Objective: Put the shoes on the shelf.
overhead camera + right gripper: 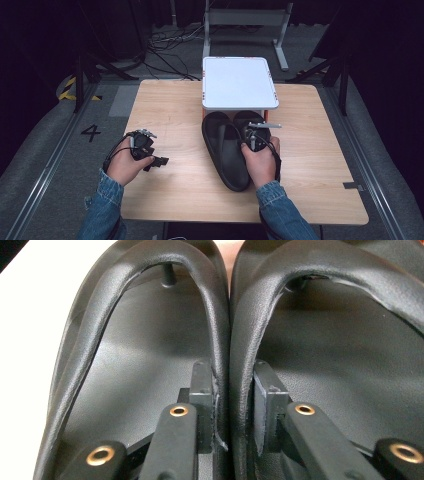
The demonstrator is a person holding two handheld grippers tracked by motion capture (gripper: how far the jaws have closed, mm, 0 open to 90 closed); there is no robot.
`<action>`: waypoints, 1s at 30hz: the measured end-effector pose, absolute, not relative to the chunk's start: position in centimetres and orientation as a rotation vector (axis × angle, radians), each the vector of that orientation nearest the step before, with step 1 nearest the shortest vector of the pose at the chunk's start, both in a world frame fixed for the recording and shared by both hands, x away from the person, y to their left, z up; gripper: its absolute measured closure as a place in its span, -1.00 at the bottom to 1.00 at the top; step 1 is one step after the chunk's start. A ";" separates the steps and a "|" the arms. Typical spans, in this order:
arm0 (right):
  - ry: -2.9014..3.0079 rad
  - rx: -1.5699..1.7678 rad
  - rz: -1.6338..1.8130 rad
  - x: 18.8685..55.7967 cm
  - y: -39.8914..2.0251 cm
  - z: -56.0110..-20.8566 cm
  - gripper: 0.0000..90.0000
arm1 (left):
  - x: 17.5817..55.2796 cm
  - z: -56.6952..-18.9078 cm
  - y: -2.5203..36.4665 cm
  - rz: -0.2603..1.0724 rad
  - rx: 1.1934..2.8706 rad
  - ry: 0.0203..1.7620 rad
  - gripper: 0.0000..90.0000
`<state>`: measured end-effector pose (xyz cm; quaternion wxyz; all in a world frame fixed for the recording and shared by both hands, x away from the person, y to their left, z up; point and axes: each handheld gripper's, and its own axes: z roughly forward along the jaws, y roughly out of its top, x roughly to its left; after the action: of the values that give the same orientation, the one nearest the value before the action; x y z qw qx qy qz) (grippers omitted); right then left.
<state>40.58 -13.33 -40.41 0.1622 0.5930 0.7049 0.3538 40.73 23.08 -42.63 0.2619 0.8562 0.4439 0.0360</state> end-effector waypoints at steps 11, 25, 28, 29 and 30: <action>1.942 1.741 0.994 44.1 -12.9 -40.0 0.67 | 40.7 -42.7 23.5 0.102 2.301 1.210 -0.43; 1.852 1.771 0.957 47.4 -11.6 -41.0 0.67 | 40.4 -43.0 23.9 0.067 2.303 1.211 -0.43; 1.826 1.781 0.962 47.9 -11.2 -41.2 0.66 | 40.4 -43.0 24.0 0.073 2.298 1.215 -0.43; 1.821 1.784 0.959 47.9 -11.2 -41.2 0.66 | 40.3 -43.0 24.0 0.068 2.296 1.212 -0.43; 1.814 1.789 0.959 48.0 -11.1 -41.4 0.66 | 40.3 -43.1 24.0 0.065 2.294 1.216 -0.43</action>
<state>48.02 -11.08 -41.35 0.2080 0.6428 0.6517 0.3446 40.29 24.02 -43.06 0.2690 0.8508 0.4508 0.0242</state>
